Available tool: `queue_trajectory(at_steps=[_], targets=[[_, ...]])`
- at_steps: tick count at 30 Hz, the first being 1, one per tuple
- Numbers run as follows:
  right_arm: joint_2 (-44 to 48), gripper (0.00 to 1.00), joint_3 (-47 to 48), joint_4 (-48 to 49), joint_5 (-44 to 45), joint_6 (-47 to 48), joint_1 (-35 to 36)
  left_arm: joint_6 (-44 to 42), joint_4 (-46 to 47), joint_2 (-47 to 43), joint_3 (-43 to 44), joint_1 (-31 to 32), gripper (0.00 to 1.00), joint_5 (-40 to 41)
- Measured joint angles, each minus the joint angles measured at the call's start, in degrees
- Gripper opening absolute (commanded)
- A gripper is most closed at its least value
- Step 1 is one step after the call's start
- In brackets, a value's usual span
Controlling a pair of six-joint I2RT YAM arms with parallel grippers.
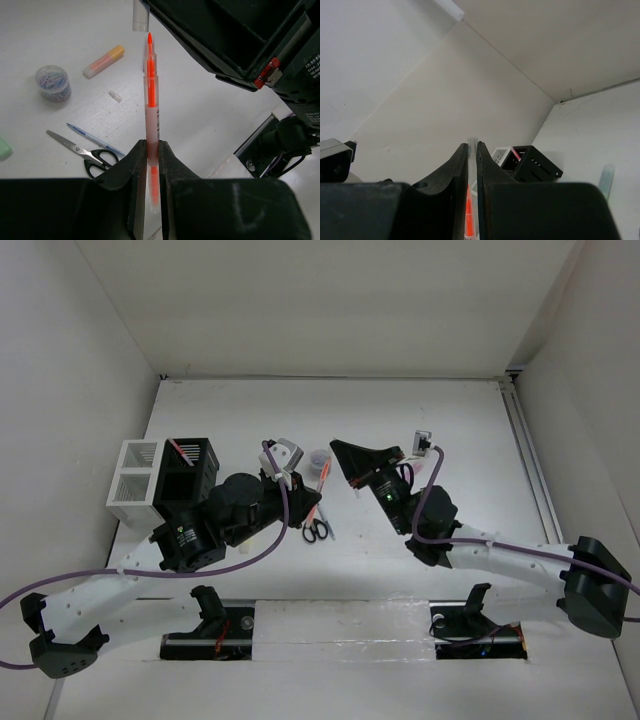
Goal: Sort the stationery into containers
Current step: Close the pen cap on the pen.
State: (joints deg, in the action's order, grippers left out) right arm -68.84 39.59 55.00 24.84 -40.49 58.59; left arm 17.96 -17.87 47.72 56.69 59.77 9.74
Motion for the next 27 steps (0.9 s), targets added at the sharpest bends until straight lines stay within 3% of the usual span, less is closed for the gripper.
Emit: queue_trajectory(at_steps=[27], targets=[[-0.2,0.00,0.0,0.1,0.0,0.4,0.0,0.0,-0.4,0.7,0.0,0.0,0.00,-0.6]])
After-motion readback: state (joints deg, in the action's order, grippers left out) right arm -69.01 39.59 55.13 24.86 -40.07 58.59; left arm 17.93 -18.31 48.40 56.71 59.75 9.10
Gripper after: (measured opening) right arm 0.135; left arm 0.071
